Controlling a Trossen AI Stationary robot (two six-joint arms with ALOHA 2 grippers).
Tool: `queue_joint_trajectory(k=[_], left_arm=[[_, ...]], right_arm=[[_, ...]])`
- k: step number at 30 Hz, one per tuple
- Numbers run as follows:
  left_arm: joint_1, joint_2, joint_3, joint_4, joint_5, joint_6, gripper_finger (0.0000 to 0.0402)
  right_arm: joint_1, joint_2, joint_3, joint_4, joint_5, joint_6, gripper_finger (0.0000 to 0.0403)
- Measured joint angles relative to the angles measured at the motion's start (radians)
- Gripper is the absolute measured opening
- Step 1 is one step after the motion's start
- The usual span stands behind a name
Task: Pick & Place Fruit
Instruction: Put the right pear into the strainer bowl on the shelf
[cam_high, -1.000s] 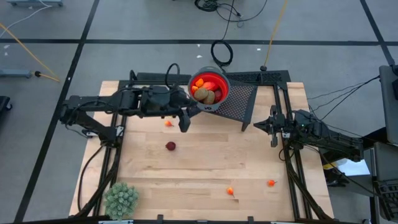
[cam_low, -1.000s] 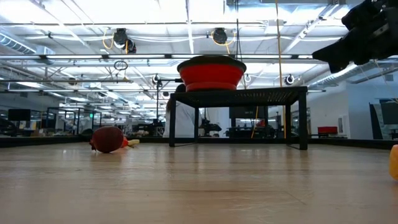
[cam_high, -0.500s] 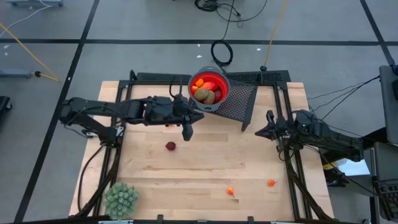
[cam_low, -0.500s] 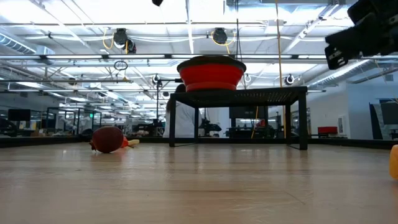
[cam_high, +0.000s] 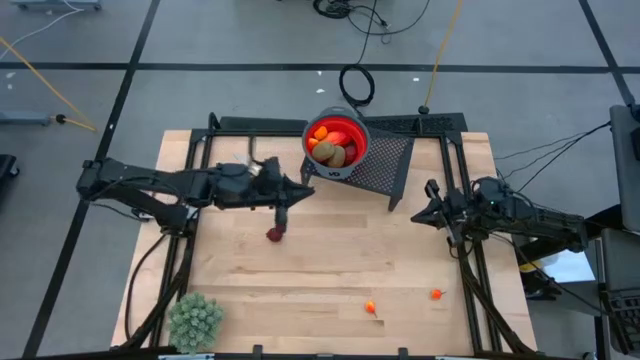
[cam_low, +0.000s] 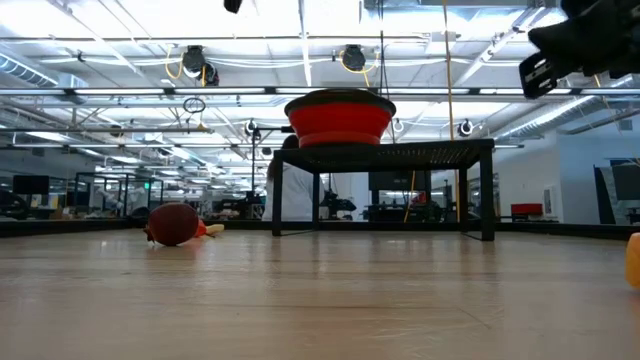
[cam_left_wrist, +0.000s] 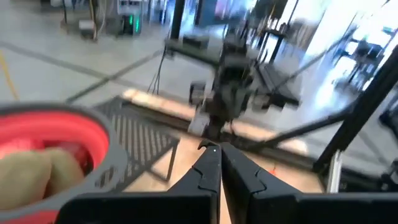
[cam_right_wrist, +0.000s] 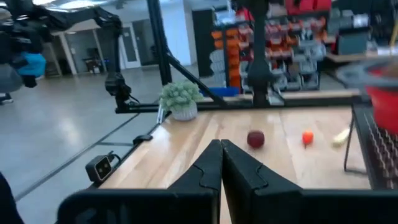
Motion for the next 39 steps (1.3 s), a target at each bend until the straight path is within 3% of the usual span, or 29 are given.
queue_joint_trajectory(k=[8, 19, 26, 34, 39], left_arm=[[-0.038, -0.168, -0.193, 0.071, -0.01, 0.021, 0.0002], [-0.067, -0.378, -0.377, 0.073, -0.053, 0.059, 0.0008], [-0.07, -0.495, -0.476, 0.071, -0.053, 0.066, 0.0014], [-0.07, -0.591, -0.561, 0.071, -0.054, 0.079, 0.0002], [-0.07, -0.647, -0.604, 0.072, -0.054, 0.083, 0.0015]], right_arm=[[0.033, 0.117, 0.043, 0.006, 0.033, 0.011, 0.0], [0.084, 0.339, 0.217, -0.021, 0.035, 0.011, 0.0], [0.158, 0.472, 0.338, -0.177, 0.041, 0.007, 0.0], [0.299, 0.602, 0.486, -0.352, 0.171, 0.013, 0.0], [0.402, 0.69, 0.561, -0.434, 0.232, 0.066, 0.0]])
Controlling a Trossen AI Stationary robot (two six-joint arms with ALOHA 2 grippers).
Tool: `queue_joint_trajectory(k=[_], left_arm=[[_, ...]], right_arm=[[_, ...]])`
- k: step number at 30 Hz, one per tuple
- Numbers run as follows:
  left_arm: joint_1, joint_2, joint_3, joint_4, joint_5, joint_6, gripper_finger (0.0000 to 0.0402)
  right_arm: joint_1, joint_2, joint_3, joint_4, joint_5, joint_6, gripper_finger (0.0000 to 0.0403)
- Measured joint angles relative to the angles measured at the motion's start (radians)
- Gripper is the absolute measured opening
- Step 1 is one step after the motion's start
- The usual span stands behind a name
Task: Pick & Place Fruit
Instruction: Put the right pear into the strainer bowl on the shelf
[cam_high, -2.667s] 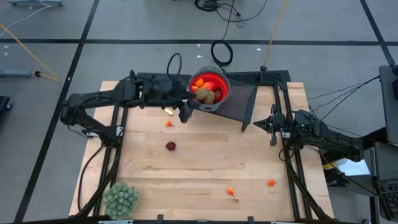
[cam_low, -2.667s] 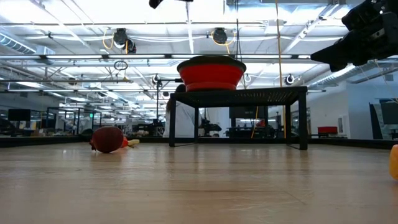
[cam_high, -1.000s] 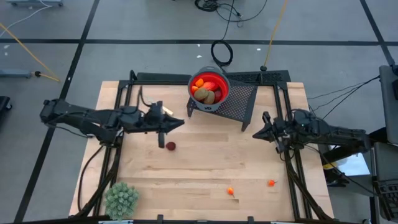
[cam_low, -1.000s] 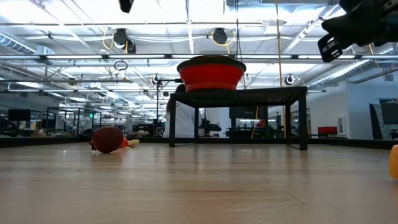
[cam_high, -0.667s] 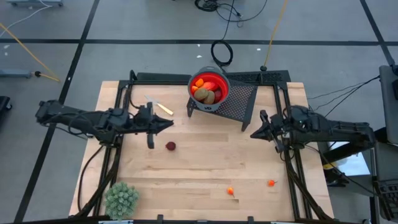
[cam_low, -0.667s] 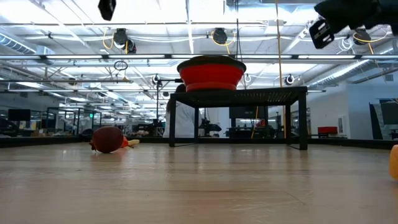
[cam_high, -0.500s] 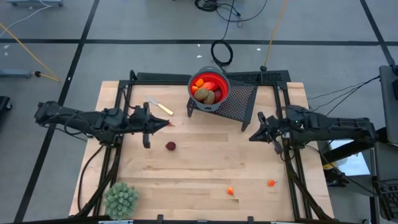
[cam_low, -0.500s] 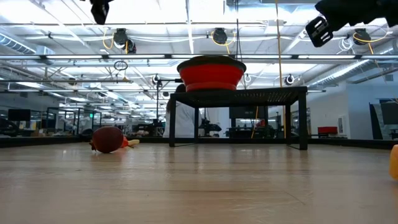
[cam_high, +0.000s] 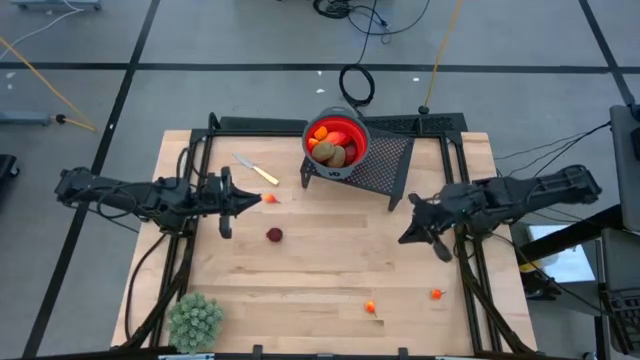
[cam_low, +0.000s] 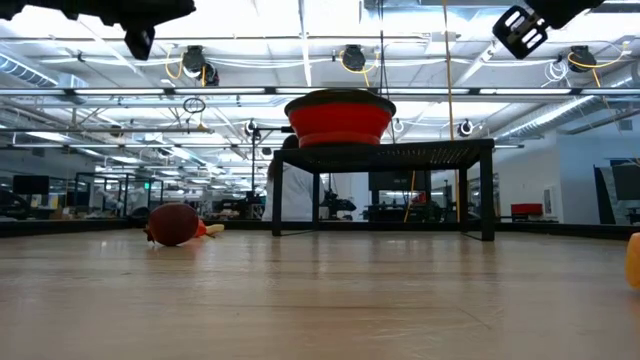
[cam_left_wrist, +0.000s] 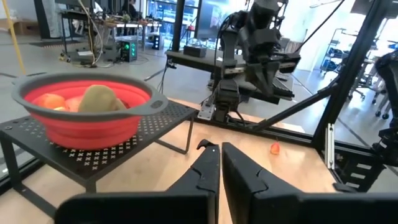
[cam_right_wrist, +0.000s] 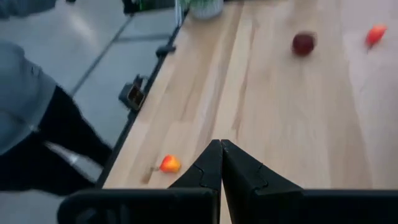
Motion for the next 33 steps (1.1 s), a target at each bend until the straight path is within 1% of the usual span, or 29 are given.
queue_joint_trajectory(k=[5, 11, 16, 27, 33], left_arm=[[0.0, -0.055, -0.031, 0.002, 0.0, 0.029, 0.0017], [0.0, -0.116, -0.078, 0.0, 0.0, 0.028, 0.0002], [0.0, -0.147, -0.106, -0.001, 0.002, 0.045, 0.0017], [0.0, -0.197, -0.166, -0.009, 0.03, 0.059, 0.0021], [0.0, -0.205, -0.195, -0.008, 0.032, 0.051, 0.0021]], right_arm=[[0.111, 0.099, 0.063, -0.065, 0.063, 0.052, 0.0], [0.23, 0.236, 0.131, -0.139, 0.065, 0.131, 0.0], [0.318, 0.348, 0.192, -0.209, 0.065, 0.175, 0.0], [0.461, 0.544, 0.325, -0.331, 0.062, 0.345, 0.0], [0.513, 0.642, 0.389, -0.479, 0.056, 0.48, 0.0]])
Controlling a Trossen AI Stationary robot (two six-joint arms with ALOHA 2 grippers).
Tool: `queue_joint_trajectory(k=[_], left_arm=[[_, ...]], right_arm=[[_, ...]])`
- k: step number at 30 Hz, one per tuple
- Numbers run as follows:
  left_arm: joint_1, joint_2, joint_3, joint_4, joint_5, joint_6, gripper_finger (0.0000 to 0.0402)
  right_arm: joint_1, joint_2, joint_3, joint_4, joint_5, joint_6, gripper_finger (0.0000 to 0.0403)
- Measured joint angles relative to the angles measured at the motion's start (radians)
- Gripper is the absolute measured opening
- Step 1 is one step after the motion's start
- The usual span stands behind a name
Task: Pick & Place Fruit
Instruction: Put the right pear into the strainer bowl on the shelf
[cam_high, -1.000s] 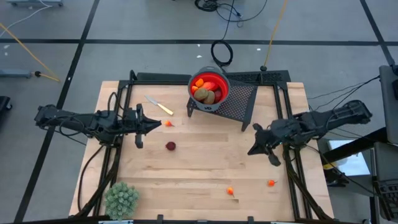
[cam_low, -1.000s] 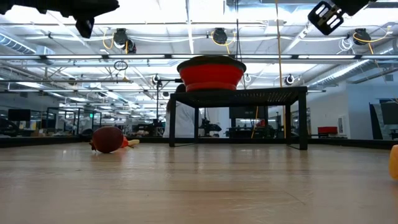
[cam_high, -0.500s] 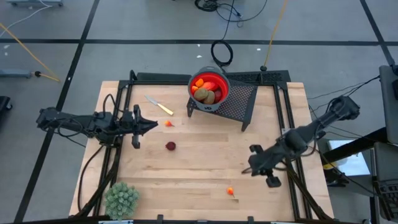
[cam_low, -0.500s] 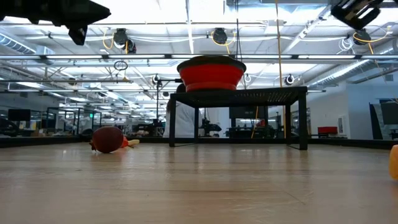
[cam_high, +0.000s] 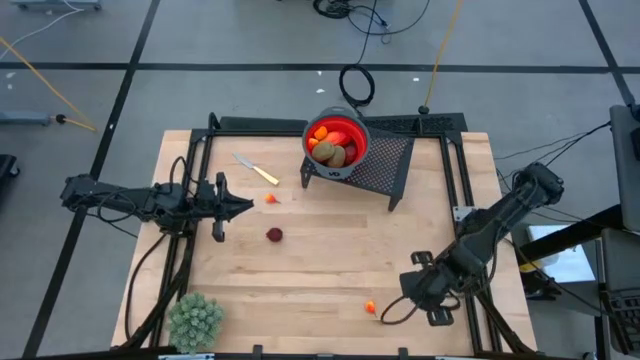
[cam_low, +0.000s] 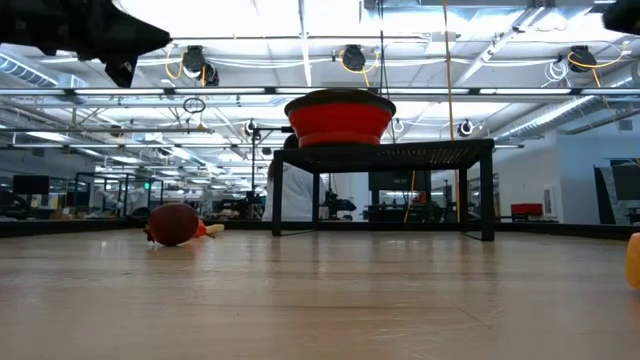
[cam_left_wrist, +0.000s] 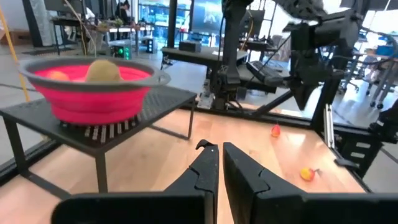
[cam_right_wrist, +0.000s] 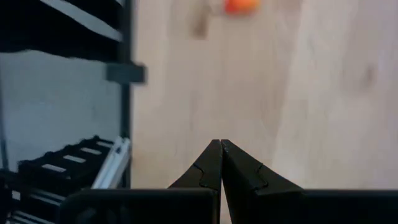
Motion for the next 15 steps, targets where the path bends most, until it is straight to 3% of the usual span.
queue_joint_trajectory(k=[7, 15], left_arm=[[0.0, 0.001, -0.008, 0.0, 0.032, 0.005, 0.0021], [0.0, 0.001, -0.008, 0.0, 0.034, 0.019, 0.0021]], right_arm=[[0.015, 0.079, 0.015, -0.109, -0.192, 0.101, 0.0], [0.011, 0.089, 0.015, -0.119, -0.207, 0.077, 0.0]])
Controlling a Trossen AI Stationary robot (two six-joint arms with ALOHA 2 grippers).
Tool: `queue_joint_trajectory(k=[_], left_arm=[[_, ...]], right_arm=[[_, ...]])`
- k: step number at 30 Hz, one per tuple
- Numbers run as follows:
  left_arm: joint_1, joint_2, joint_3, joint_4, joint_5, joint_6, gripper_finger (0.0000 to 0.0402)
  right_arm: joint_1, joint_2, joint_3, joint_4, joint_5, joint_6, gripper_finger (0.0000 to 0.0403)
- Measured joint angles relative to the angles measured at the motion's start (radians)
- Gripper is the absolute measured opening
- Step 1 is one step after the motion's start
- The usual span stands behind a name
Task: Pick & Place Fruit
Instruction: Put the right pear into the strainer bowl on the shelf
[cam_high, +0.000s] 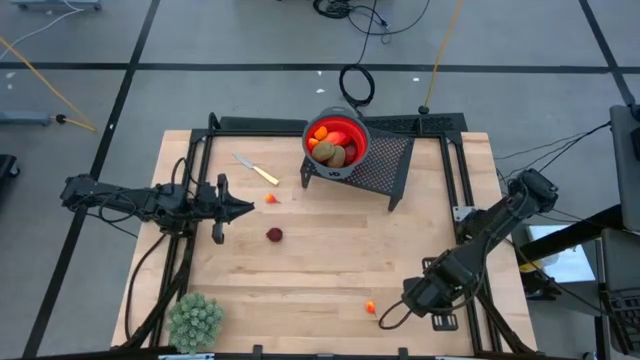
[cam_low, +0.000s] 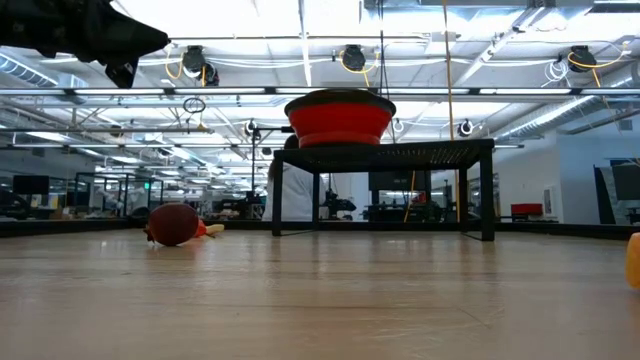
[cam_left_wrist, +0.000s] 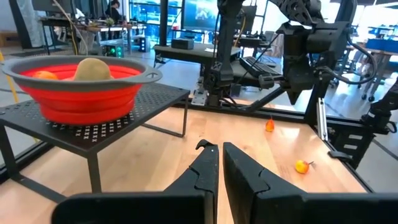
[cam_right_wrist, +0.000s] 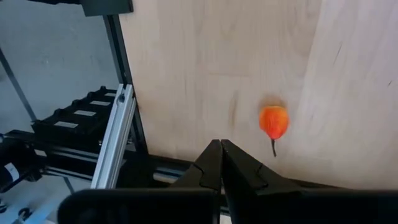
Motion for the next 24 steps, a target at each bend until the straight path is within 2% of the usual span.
queue_joint_trajectory(k=[7, 12, 16, 24], left_arm=[[0.0, 0.0, 0.0, 0.0, 0.02, 0.003, 0.0021], [0.0, 0.0, 0.0, 0.0, 0.02, 0.003, 0.0021], [0.0, 0.0, 0.0, 0.0, 0.032, 0.002, 0.0021], [0.0, 0.0, 0.0, 0.0, 0.071, -0.024, 0.0021]], right_arm=[[0.0, 0.0, 0.0, 0.001, 0.002, 0.012, 0.0001], [0.0, 0.0, 0.0, 0.002, 0.002, 0.03, 0.002], [0.0, -0.001, 0.0, 0.002, 0.001, 0.051, 0.0053], [0.0, -0.001, -0.001, 0.002, 0.001, 0.057, 0.0156]])
